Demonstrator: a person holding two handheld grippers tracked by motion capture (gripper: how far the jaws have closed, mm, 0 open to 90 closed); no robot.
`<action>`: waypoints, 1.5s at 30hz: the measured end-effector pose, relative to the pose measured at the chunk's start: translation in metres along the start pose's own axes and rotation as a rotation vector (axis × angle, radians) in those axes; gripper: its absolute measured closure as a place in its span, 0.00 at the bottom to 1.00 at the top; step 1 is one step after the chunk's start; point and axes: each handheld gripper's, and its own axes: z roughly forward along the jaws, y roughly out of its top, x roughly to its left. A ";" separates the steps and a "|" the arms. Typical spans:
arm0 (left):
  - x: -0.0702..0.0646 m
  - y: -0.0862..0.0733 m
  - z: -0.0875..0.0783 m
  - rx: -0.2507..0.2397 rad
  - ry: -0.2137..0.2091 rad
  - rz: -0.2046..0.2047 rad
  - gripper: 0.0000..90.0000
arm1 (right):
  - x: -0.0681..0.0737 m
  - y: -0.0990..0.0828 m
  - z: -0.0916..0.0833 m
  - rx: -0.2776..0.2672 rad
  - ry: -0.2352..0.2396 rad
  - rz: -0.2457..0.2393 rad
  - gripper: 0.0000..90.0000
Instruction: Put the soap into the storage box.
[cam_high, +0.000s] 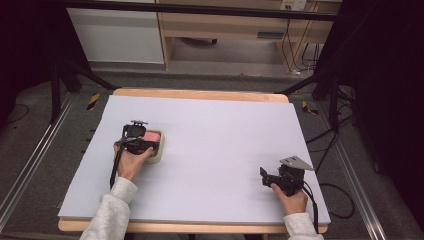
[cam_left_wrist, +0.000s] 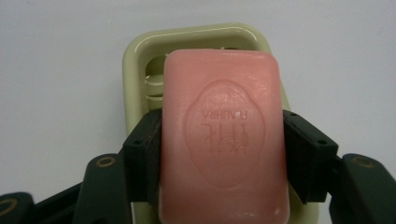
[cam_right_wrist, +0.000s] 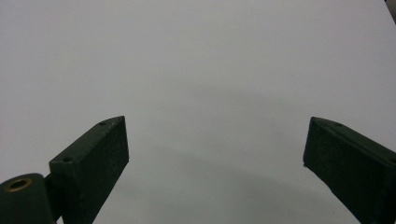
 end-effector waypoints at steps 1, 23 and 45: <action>0.000 -0.001 0.001 0.001 0.000 -0.001 0.41 | 0.000 0.000 0.000 0.000 0.000 0.000 0.08; -0.001 -0.005 0.001 -0.014 0.006 0.027 0.41 | 0.000 0.000 0.000 0.001 0.003 -0.003 0.08; 0.002 -0.002 -0.013 -0.085 -0.007 0.030 0.28 | 0.000 0.000 0.000 -0.001 0.003 0.000 0.08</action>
